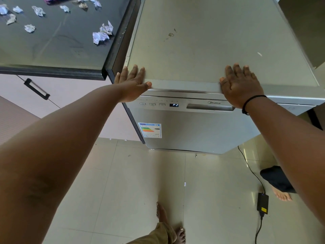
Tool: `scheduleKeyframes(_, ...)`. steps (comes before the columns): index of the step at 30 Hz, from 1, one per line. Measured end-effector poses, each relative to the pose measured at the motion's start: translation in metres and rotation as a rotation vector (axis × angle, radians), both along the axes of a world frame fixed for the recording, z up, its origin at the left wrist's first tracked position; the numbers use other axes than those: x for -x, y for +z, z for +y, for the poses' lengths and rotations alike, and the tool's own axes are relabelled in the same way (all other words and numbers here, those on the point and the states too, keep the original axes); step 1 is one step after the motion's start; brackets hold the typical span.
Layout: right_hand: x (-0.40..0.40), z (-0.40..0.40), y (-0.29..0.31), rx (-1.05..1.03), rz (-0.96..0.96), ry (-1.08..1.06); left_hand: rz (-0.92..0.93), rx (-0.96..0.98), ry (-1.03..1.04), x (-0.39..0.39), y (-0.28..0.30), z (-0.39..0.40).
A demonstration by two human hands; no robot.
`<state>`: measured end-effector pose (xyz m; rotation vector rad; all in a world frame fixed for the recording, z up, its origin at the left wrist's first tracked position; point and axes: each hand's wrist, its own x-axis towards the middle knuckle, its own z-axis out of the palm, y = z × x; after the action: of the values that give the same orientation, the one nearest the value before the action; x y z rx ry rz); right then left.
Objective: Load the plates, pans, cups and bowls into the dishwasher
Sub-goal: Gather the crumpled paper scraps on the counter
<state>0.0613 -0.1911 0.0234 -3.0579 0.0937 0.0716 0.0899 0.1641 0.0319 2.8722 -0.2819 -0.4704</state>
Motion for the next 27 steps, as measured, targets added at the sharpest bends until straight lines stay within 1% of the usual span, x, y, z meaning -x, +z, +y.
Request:
scheduleKeyframes(4, 0.000, 0.002, 0.001, 0.004, 0.013, -0.018, -0.026, 0.011, -0.007, 0.003, -0.001, -0.001)
scheduleKeyframes(11, -0.009, 0.035, 0.003, -0.036, 0.076, -0.172, -0.055, 0.021, -0.020, 0.003, -0.004, 0.001)
scheduleKeyframes(16, -0.009, 0.075, 0.007, -0.044, 0.118, -0.158, -0.059, 0.019, -0.014, 0.000, -0.002, 0.000)
scheduleKeyframes(19, 0.007, 0.109, 0.005, -0.017, 0.137, -0.078, -0.017, 0.012, -0.018, 0.001, 0.002, -0.005)
scheduleKeyframes(21, 0.014, 0.128, 0.003, -0.021, 0.149, -0.056, 0.013, 0.020, -0.071, 0.001, 0.005, 0.003)
scheduleKeyframes(22, 0.015, 0.136, 0.004, -0.035, 0.171, -0.082, 0.016, 0.025, -0.128, 0.002, 0.008, 0.011)
scheduleKeyframes(24, 0.012, 0.145, 0.009, -0.063, 0.227, -0.168, -0.037, 0.063, -0.246, 0.004, 0.014, 0.030)
scheduleKeyframes(27, 0.000, 0.170, 0.019, -0.084, 0.271, -0.248, -0.206, 0.215, -0.274, 0.006, 0.021, 0.076)
